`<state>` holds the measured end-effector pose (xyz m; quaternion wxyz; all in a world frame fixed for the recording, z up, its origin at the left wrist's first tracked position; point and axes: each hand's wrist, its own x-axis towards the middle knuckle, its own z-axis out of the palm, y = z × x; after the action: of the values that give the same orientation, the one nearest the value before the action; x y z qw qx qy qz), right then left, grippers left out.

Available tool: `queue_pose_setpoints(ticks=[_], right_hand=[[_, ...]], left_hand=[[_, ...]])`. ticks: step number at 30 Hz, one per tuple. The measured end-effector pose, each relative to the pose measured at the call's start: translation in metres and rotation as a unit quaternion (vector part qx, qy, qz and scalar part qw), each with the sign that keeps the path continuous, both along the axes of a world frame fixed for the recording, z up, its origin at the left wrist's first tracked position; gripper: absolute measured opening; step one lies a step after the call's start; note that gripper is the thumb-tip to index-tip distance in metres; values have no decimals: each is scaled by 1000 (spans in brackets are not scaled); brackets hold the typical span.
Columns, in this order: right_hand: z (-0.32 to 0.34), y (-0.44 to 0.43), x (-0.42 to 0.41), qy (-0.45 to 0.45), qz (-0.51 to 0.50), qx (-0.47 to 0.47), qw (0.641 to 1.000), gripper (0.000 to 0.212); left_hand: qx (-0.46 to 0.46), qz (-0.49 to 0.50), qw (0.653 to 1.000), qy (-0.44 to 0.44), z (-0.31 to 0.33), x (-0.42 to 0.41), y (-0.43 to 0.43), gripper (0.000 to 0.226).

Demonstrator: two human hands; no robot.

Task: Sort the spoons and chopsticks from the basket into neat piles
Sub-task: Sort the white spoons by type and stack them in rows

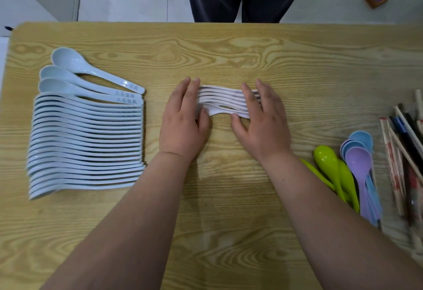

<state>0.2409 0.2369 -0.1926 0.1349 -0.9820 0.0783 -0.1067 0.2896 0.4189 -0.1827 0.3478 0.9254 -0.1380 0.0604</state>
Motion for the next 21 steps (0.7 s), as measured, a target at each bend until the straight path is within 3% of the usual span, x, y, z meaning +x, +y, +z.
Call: queue_pose_setpoints(ticks=[11,16,19,21], right_hand=[[3,3,-1,20,-11,8,1000,72],[24,6,-17,58,-9,55,997,81],[39,19,-55,15,53,12,998,75],[44,34,-93,15,94,-3,995,70]], left_hand=[[8,-16,999,28,2,0,4,72],[-36,2,998,50,16,-14,16,78],[-22,7,1000,-7,21,-45,33,67],[32,-54,997,-50,21,-80,46,57]])
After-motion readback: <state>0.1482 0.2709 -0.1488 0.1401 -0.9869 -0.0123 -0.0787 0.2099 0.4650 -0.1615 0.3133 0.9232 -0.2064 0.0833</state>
